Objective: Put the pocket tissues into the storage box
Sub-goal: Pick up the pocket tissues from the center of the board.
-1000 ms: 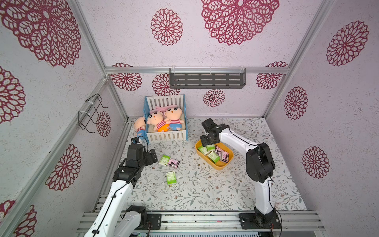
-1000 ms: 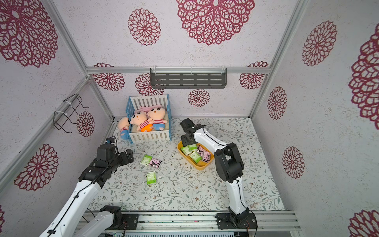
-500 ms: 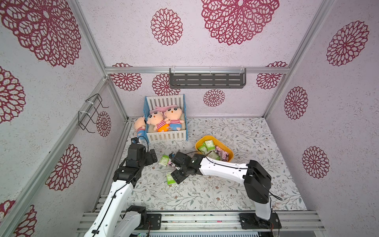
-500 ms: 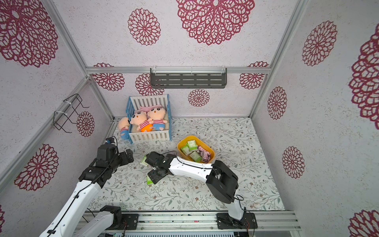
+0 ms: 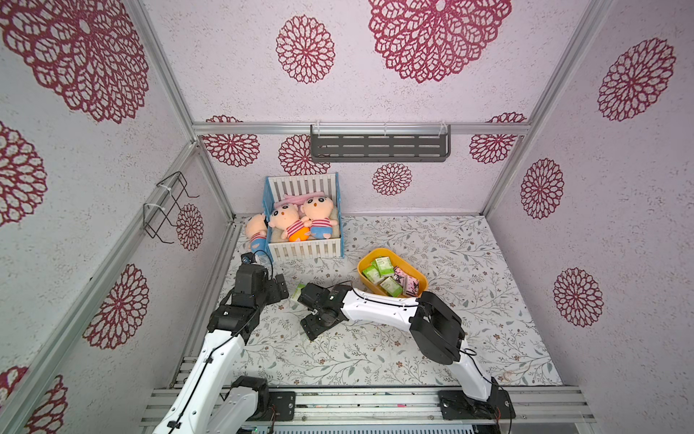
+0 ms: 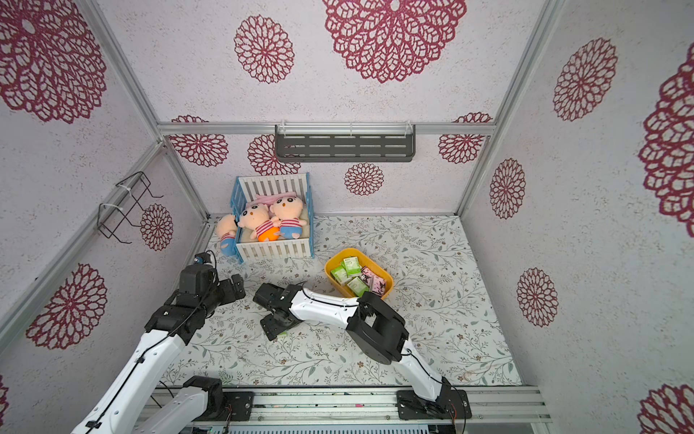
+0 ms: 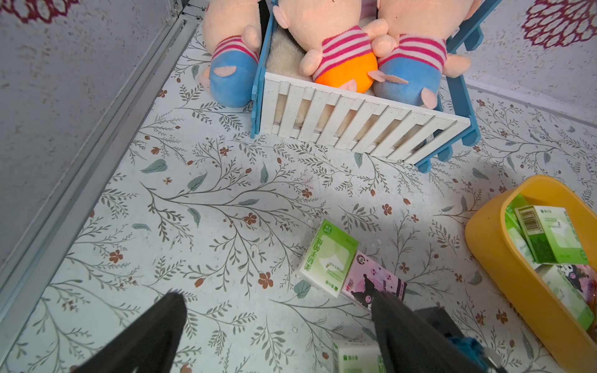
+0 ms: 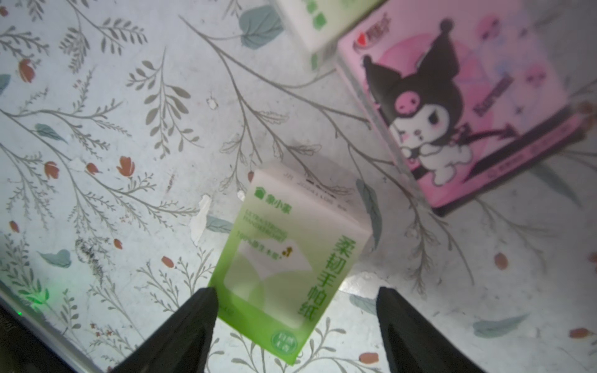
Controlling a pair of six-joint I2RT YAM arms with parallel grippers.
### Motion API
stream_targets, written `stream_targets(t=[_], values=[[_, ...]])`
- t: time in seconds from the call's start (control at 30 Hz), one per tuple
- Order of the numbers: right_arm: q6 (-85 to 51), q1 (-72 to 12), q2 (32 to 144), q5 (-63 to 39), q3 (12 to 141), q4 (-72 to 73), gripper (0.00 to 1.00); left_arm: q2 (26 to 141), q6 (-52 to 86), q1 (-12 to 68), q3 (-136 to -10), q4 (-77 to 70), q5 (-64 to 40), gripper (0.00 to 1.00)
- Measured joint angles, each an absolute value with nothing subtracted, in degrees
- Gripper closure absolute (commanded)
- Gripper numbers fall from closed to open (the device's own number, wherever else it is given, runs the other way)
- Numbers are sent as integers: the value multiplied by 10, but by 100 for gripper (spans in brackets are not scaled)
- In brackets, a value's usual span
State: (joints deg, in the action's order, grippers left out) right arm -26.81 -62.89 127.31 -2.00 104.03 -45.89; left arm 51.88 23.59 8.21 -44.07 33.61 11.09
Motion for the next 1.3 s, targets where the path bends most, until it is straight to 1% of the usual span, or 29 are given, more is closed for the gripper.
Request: stream_targets(t=[0.13,0.37,0.6,0.67,0.77,0.9,1.0,1.1,1.2,1.3], values=[[-272,-629,1297,-24,1075,-467,12,519,236,85,-441,338,111,3],[-277,-629,1312,-27,1103,-486,12,519,236,88,-441,338,114,3],[-282,-629,1328,-24,1111,-501,23,519,236,91,-441,338,117,3],[-280,-629,1331,-24,1111,-505,30,519,236,92,-441,338,118,3],[-282,-629,1332,-23,1111,-508,38,519,236,93,-441,339,121,3],[-281,-629,1331,-18,1109,-505,40,519,236,93,-441,340,124,3],[-278,-629,1309,-14,1073,-479,40,519,236,94,-441,342,125,3],[-274,-624,1261,-15,1017,-459,41,519,236,95,-441,343,126,3],[-267,-607,1190,-21,956,-432,41,524,236,95,-441,343,126,3],[-265,-565,1098,-25,893,-398,41,526,236,95,-441,343,126,3]])
